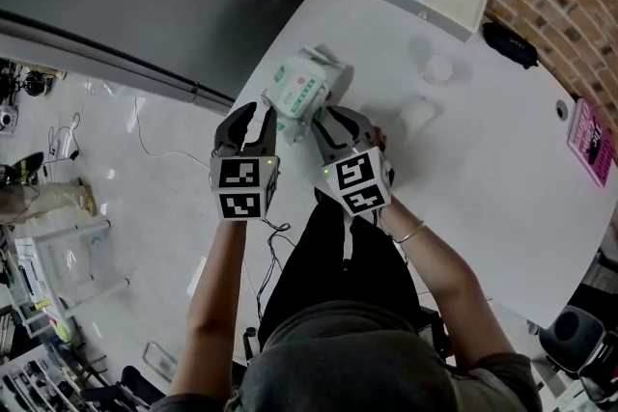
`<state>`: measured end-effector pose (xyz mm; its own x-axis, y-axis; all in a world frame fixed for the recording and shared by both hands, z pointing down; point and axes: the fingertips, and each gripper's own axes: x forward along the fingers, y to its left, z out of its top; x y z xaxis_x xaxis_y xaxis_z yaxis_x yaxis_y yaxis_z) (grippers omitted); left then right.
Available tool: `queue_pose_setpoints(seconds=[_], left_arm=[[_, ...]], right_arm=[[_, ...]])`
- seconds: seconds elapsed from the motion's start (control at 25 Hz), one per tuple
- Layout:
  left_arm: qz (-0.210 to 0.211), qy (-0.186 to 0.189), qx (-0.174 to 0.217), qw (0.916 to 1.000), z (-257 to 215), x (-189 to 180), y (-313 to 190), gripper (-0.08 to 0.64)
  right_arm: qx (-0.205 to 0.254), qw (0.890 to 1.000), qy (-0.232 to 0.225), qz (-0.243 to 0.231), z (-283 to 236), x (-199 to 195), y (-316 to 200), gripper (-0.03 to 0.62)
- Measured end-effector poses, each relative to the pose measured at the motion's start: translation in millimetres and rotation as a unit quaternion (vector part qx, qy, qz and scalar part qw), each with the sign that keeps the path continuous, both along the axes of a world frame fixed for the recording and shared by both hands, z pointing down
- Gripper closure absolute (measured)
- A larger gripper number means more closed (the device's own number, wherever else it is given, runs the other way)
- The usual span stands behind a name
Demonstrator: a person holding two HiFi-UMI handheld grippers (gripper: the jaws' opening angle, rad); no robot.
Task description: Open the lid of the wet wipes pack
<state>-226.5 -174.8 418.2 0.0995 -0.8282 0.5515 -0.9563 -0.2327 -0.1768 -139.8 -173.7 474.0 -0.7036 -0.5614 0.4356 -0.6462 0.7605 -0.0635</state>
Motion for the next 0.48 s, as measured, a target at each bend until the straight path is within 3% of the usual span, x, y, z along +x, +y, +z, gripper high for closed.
queue_pose_setpoints(seconds=[0.48], left_arm=[[0.072,-0.028,-0.034,0.9965,14.4,15.9,-27.7,0.436]], right_arm=[[-0.005,1.000,0.010,-0.005,20.2,-11.1,-10.1,0.449]])
